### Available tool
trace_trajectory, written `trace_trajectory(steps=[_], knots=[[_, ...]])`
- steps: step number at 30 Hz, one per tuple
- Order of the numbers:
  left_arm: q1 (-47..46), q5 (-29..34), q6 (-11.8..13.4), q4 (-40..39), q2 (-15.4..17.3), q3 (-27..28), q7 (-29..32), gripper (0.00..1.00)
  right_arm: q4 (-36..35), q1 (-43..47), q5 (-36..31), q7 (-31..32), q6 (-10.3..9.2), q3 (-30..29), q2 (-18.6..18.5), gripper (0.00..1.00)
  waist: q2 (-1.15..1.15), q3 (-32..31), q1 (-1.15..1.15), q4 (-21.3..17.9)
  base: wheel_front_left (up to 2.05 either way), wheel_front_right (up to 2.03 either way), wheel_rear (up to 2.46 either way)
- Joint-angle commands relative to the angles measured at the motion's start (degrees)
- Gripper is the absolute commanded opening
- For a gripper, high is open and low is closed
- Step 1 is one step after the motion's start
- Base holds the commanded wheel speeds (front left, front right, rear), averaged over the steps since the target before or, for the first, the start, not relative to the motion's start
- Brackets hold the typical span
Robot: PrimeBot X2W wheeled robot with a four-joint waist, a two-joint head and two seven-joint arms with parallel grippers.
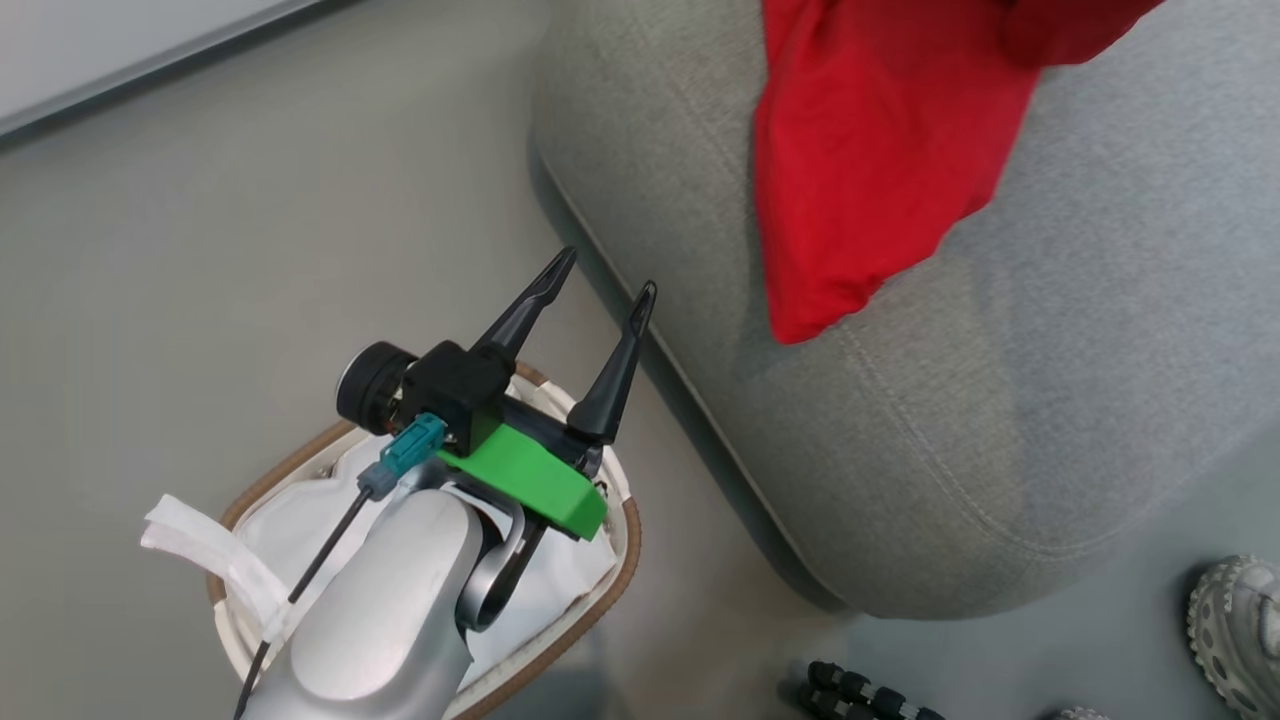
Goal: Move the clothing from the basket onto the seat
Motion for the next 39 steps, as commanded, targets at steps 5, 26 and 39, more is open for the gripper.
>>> trace_trajectory(steps=[5,26,39], knots=[[-2.4,-0.6,-0.2,-1.2,0.9,-1.1,0.2,1.00,6.2,9.7,-0.2,-1.5,-0.08,-1.5,6.4,0.00,0.00,5.8,-0.01,4.5,0.00,0.00,0.00],[-0.7,-2.0,-0.2,1.4,-1.2,-2.1,-0.5,1.00,-6.7,42.7,2.0,-1.6,-0.08,-13.5,20.6,1.00,0.00,-2.3,-0.01,3.5,0.00,0.00,0.00],[7.6,0.9,-0.1,2.5,-4.1,6.7,-0.5,1.00,-16.2,50.0,5.0,-1.6,-0.08,-10.8,22.0,1.00,0.00,-12.3,-0.01,9.0,0.00,0.00,0.00]])
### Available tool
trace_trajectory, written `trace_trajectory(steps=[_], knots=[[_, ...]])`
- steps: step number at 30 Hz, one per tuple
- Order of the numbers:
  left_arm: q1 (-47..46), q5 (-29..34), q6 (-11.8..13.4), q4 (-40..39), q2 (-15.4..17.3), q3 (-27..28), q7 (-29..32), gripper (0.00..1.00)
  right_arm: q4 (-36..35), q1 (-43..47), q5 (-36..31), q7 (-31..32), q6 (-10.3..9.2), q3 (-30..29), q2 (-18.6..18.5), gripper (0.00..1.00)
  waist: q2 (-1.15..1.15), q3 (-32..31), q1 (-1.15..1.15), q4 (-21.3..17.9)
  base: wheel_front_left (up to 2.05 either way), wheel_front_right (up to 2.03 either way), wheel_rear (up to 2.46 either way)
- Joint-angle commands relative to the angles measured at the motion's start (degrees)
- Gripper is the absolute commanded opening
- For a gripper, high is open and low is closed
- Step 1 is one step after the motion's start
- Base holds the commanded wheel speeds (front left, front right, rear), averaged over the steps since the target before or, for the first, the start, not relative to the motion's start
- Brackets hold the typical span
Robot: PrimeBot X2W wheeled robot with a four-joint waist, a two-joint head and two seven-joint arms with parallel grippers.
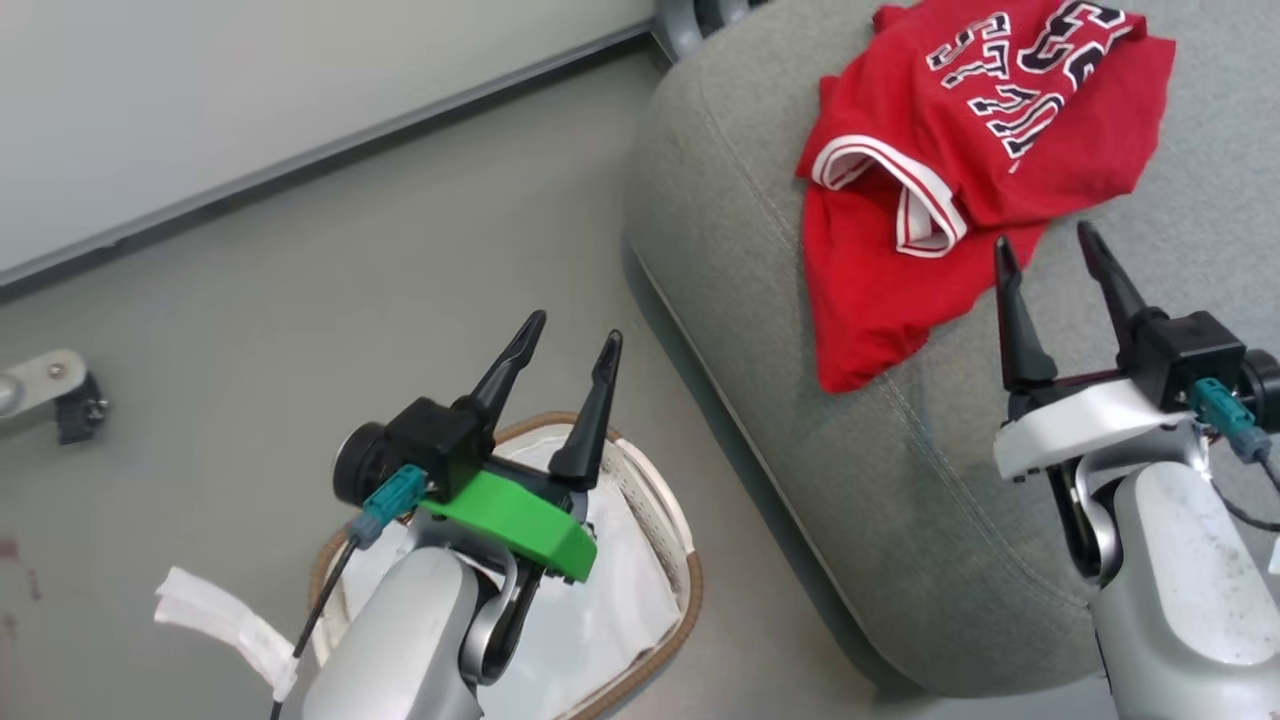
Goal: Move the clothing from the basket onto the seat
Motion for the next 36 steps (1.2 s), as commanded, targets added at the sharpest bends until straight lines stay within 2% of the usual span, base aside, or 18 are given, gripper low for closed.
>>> trace_trajectory(steps=[1,10,16,24,36], knots=[[1.5,0.7,-0.1,0.1,-0.1,1.2,0.0,1.00,-0.4,1.4,0.4,-0.2,-0.08,0.4,0.3,1.00,0.00,-3.6,0.00,4.2,0.00,0.00,0.00],[6.8,5.3,1.1,0.7,-1.1,10.8,0.0,1.00,0.1,4.6,0.2,-0.2,-0.08,2.2,1.8,1.00,0.00,-6.6,0.00,13.7,0.00,0.00,0.00],[9.8,8.1,2.0,1.7,-1.4,17.8,0.0,1.00,0.7,5.6,0.0,-0.3,-0.08,2.5,2.5,1.00,0.00,-7.8,0.00,18.1,0.00,0.00,0.00],[14.1,10.6,1.8,2.1,-1.5,23.6,0.0,1.00,1.1,8.2,2.1,-0.3,-0.08,2.9,2.6,1.00,0.00,-10.2,0.00,20.9,0.00,0.00,0.00],[20.6,10.0,1.8,1.3,-1.5,26.2,0.0,1.00,3.1,13.8,3.0,-0.3,-0.08,3.7,2.7,1.00,0.00,-14.5,0.00,21.0,0.00,0.00,0.00]])
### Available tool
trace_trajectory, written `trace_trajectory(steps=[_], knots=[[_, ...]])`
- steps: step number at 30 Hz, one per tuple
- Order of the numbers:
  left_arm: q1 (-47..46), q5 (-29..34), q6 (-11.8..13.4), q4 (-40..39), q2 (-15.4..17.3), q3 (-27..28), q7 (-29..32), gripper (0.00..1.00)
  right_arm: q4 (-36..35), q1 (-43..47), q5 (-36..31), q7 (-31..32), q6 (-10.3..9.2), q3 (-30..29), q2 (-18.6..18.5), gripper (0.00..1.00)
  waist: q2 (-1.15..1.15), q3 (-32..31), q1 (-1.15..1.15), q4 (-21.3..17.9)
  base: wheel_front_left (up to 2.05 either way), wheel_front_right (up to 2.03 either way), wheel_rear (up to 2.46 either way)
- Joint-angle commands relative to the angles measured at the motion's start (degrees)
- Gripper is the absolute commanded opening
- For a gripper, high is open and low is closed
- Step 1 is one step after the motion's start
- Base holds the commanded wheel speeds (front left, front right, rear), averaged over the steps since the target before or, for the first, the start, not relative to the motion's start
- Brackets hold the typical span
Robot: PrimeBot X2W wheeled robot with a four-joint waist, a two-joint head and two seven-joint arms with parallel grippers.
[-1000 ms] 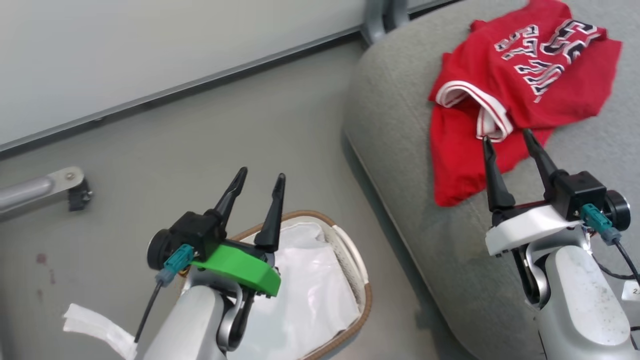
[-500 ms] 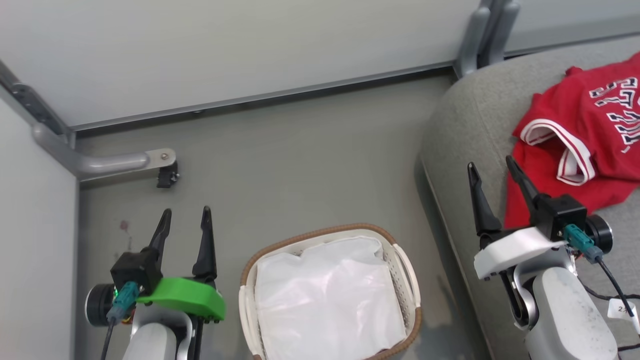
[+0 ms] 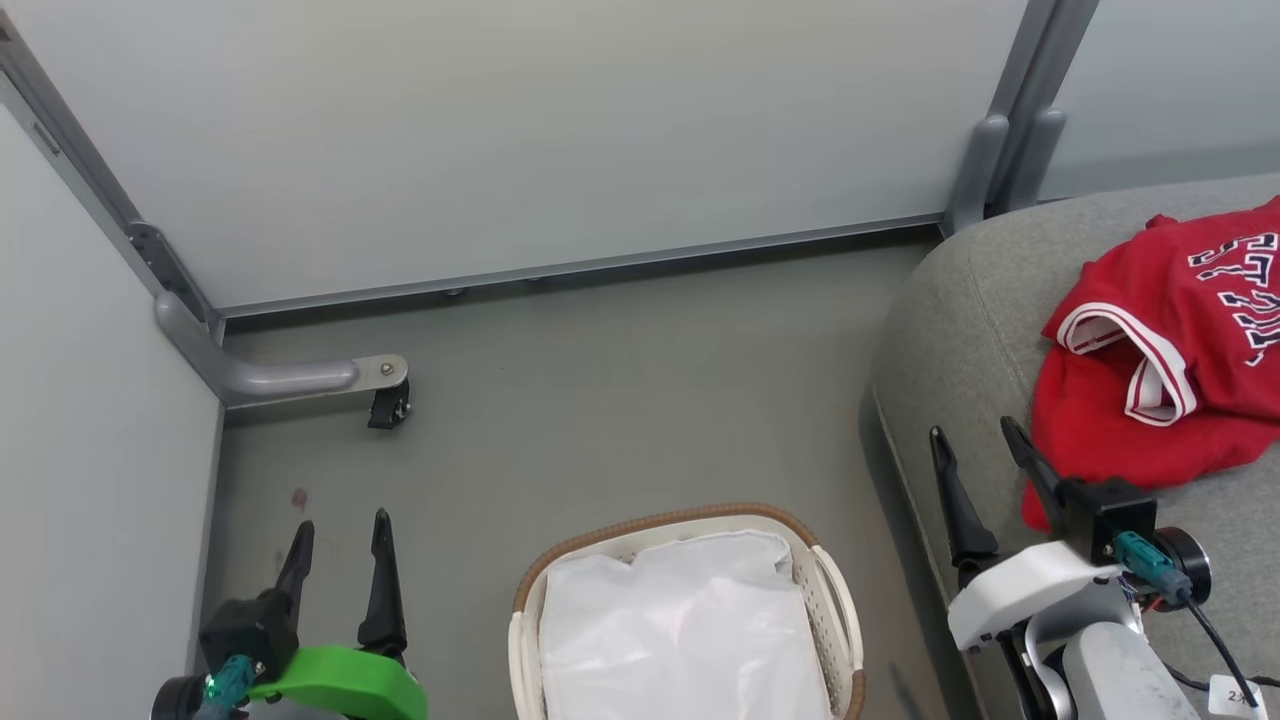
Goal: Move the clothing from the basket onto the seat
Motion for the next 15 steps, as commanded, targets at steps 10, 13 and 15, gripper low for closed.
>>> trace_trajectory(steps=[10,13,15], knots=[[2.3,-3.4,-0.4,0.3,0.0,-0.5,0.0,0.00,0.8,2.3,0.7,0.0,0.00,0.3,0.1,0.00,0.00,-1.5,0.00,0.6,0.00,0.00,0.00],[2.0,-5.2,-0.5,1.0,-0.1,-0.1,0.8,0.00,1.6,2.3,2.6,0.8,0.00,-0.2,0.3,0.00,0.00,-1.6,0.00,0.7,0.00,0.00,0.00],[1.7,-7.3,-0.5,0.9,-0.1,0.3,1.5,0.00,1.6,2.2,5.0,1.6,0.00,-0.6,0.2,0.00,0.00,-1.6,0.00,0.7,0.00,0.00,0.00]])
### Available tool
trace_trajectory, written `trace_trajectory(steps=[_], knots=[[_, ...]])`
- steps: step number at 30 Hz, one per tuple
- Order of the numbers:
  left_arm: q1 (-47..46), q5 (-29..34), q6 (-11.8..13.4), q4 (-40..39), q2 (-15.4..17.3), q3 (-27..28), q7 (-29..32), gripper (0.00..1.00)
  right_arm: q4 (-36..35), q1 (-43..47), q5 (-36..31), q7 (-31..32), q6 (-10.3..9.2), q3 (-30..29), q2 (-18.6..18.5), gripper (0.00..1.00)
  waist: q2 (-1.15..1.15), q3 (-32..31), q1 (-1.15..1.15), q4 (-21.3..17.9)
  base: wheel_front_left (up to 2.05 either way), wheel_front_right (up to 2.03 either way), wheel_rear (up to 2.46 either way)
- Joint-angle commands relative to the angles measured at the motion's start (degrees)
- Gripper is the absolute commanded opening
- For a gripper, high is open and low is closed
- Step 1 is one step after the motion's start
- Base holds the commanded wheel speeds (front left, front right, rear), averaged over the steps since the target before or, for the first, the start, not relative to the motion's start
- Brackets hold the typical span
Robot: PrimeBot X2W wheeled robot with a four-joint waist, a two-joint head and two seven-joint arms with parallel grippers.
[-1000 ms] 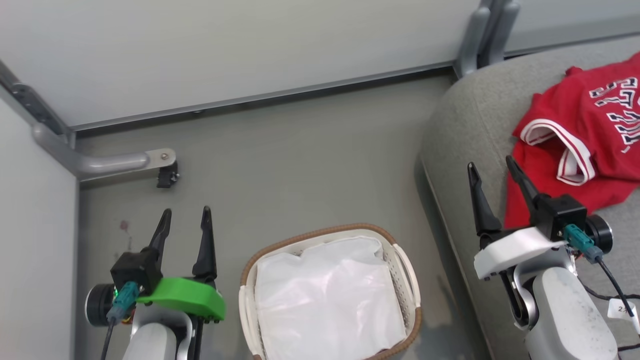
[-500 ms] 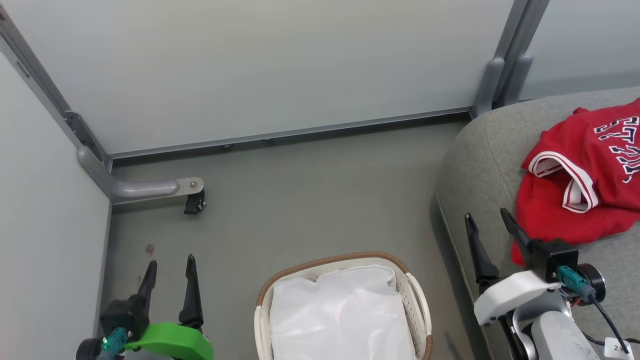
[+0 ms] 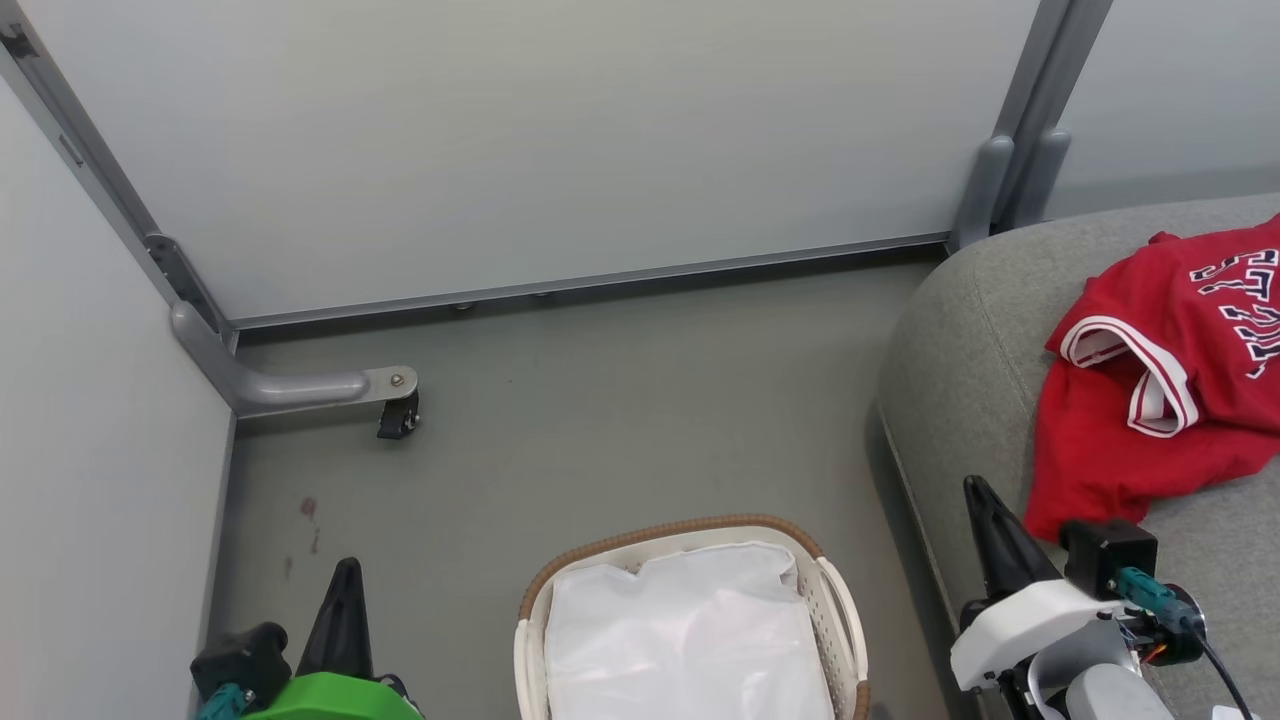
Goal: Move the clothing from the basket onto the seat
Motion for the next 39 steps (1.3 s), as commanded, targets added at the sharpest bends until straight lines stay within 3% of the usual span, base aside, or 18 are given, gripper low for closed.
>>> trace_trajectory(steps=[1,39], knots=[[-0.8,-2.6,-0.1,-1.0,0.1,0.7,0.7,0.00,-0.9,-1.0,2.9,0.7,0.00,-0.6,-0.2,0.00,0.00,0.0,0.00,0.0,0.00,0.00,0.00],[-3.3,-34.4,-0.8,-4.7,0.2,4.8,9.6,0.00,-4.8,0.1,38.8,9.4,-0.03,-3.7,-0.4,0.00,0.00,-0.2,0.00,0.1,0.00,0.00,0.00]])
